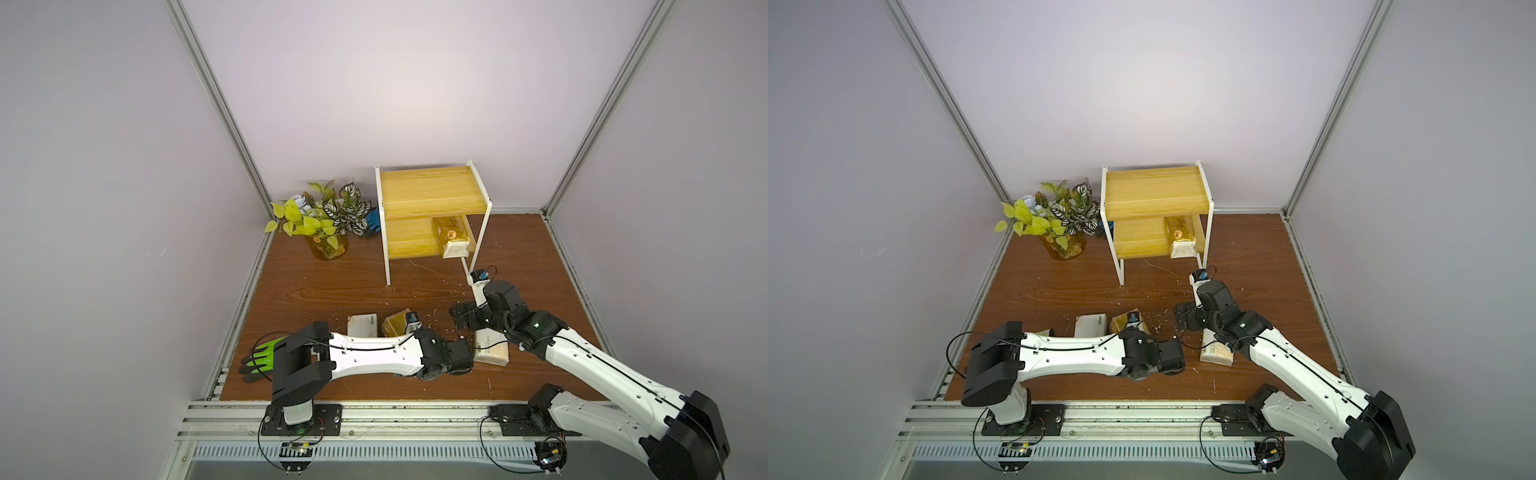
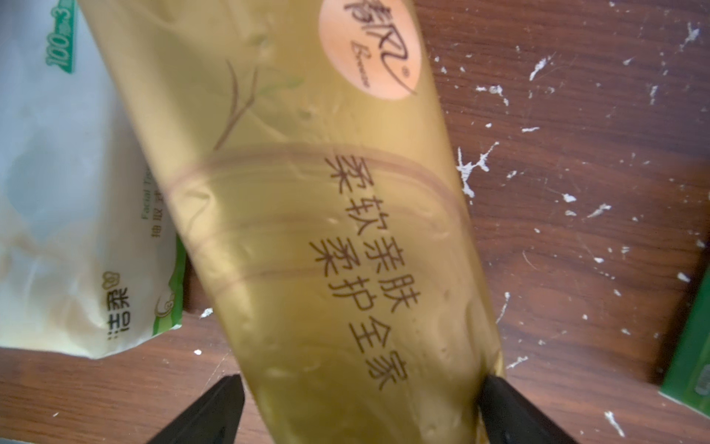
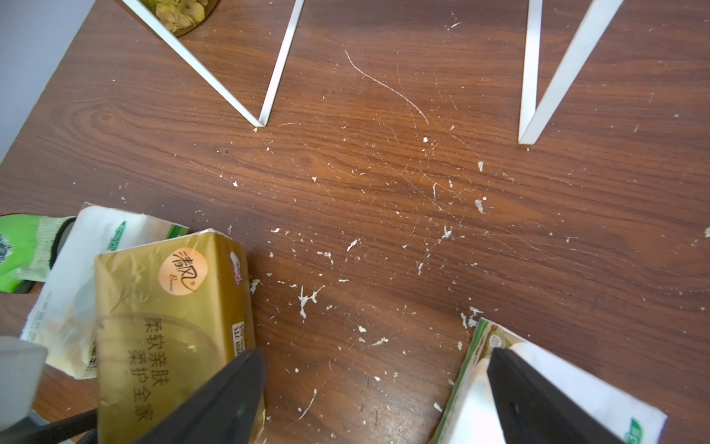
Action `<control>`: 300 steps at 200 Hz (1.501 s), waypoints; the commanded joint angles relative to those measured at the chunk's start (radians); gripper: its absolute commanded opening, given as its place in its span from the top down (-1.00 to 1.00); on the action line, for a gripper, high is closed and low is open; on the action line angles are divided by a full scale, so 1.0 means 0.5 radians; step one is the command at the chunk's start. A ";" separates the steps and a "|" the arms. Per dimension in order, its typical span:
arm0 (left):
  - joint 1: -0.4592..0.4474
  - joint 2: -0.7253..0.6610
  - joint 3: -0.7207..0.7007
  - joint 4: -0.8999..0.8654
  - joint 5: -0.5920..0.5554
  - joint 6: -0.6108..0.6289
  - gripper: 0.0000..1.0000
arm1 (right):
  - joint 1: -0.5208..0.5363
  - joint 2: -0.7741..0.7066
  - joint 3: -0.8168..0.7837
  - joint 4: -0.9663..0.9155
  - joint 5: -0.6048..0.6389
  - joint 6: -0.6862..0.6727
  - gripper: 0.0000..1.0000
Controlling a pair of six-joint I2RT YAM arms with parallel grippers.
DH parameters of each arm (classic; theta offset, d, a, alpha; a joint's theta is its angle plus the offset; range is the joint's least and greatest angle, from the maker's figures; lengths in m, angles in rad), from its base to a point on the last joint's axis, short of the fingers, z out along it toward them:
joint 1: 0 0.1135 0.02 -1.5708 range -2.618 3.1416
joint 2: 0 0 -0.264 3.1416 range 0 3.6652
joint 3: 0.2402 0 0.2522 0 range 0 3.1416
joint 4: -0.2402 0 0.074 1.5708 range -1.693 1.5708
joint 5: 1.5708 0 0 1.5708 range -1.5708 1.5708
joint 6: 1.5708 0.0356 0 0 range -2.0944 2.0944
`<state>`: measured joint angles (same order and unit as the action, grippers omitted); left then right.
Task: Place the tissue boxes on the shelf by color
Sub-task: Pick up the box of tissues from the center of the board.
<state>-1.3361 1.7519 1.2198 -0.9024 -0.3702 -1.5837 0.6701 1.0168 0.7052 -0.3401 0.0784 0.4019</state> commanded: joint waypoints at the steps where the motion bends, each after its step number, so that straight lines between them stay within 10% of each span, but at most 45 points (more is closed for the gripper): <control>1: 0.018 -0.060 -0.109 -0.122 0.035 -0.065 -0.94 | -0.008 -0.049 -0.021 0.051 -0.049 0.008 -0.96; 94: 0.026 -0.271 -0.287 -0.132 -0.005 -0.176 -0.48 | 0.000 -0.051 -0.030 0.084 -0.162 0.019 -0.92; 132: -0.029 -0.238 -0.086 -0.140 -0.083 0.008 -0.97 | 0.007 -0.053 -0.033 0.082 -0.132 0.002 -0.93; 300: -0.131 -0.361 -0.195 -0.196 -0.151 -0.275 -0.97 | 0.011 -0.041 -0.045 0.092 -0.143 -0.008 -0.93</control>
<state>-1.3945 1.5772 1.1351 -0.9649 -0.4168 -1.6917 0.6720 1.0130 0.6891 -0.3180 0.0177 0.4057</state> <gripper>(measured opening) 0.982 0.967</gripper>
